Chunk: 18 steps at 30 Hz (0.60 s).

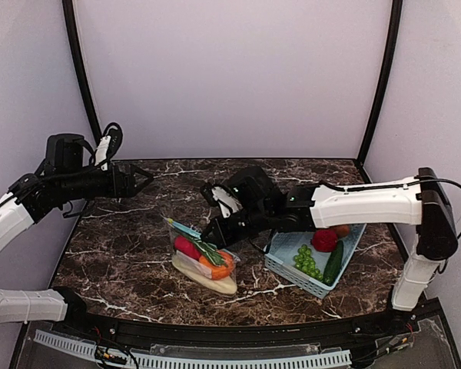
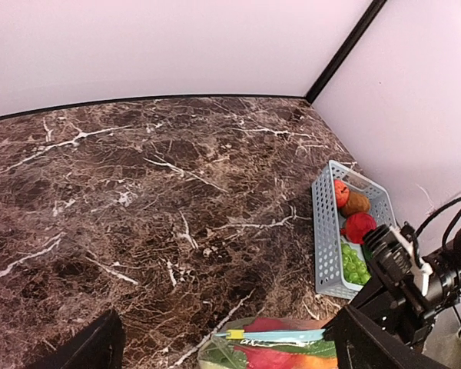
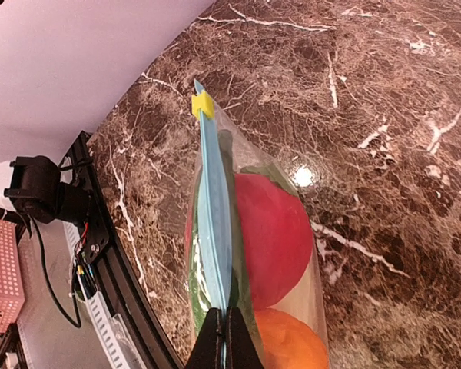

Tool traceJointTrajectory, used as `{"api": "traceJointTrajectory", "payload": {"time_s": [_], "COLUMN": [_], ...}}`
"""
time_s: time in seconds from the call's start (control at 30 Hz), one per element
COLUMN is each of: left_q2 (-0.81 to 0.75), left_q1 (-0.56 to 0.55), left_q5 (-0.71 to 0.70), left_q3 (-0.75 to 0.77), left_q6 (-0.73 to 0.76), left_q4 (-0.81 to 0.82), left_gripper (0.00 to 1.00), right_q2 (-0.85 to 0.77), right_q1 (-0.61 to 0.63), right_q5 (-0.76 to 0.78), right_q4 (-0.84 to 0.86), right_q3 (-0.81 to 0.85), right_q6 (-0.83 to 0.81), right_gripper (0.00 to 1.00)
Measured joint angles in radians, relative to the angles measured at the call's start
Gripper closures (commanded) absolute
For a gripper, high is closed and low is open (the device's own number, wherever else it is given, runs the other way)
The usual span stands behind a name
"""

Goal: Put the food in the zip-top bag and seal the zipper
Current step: Set the zipper food storage bag at the center of the board.

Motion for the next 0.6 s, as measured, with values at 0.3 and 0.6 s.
{"api": "traceJointTrajectory", "payload": {"time_s": [0.3, 0.6], "left_q2": [-0.003, -0.009], "left_q1": [0.079, 0.156], "left_q5": [0.006, 0.013], "left_q3": [-0.056, -0.175], "left_q6": [-0.002, -0.014], "left_q4": [-0.008, -0.01], "left_gripper": [0.04, 0.04], "right_q2": [0.14, 0.152], "right_q1": [-0.047, -0.109], "right_q5": [0.014, 0.112], "right_q4": [0.074, 0.021], "right_q3": [0.089, 0.084], "right_q6": [0.034, 0.005], "right_gripper": [0.85, 0.47]}}
